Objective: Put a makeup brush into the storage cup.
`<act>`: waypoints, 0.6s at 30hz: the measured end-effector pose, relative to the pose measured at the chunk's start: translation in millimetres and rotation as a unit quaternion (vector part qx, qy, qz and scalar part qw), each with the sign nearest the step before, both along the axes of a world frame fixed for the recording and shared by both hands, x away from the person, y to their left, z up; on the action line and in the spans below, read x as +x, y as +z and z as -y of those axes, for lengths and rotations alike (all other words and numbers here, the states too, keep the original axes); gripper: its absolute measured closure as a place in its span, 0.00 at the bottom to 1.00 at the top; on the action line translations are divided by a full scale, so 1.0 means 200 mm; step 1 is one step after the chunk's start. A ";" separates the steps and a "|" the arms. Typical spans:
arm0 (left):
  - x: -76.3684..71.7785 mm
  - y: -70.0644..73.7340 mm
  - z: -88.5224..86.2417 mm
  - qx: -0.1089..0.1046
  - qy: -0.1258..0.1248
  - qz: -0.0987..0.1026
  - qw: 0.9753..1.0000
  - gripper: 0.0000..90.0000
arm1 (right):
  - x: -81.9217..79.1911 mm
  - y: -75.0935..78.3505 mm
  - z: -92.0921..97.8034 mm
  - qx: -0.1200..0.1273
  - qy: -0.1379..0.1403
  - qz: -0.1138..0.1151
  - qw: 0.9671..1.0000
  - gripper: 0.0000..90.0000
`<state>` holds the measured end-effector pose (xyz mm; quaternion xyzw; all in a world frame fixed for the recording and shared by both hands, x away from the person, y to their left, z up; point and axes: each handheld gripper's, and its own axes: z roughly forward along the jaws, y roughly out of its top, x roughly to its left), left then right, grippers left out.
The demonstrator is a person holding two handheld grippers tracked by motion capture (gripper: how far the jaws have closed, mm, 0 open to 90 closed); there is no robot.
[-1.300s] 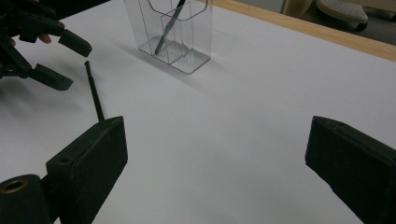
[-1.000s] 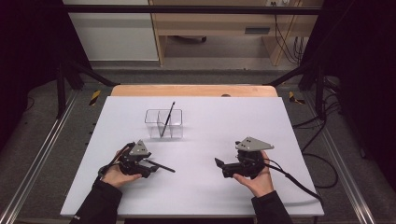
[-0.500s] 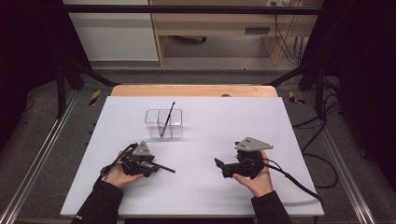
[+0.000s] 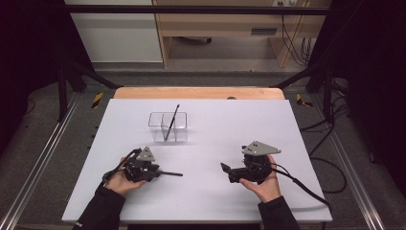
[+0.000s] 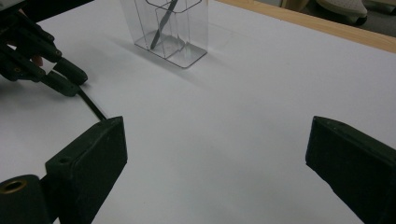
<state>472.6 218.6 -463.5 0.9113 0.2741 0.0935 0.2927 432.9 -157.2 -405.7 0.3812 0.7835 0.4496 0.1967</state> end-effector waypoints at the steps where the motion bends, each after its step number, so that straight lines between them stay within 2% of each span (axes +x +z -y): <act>1: -0.01 0.00 0.00 0.002 0.000 -0.002 1.000 0.80 | 0.00 0.00 0.00 0.000 0.000 0.000 1.000 0.07; 9: -0.04 0.01 0.00 0.012 -0.014 -0.018 1.000 0.86 | 0.00 0.00 0.01 0.002 -0.003 -0.002 1.000 0.07; 18: -0.08 0.02 0.01 0.021 -0.017 -0.024 0.999 0.92 | 0.00 0.01 0.01 0.004 -0.004 0.000 1.000 0.07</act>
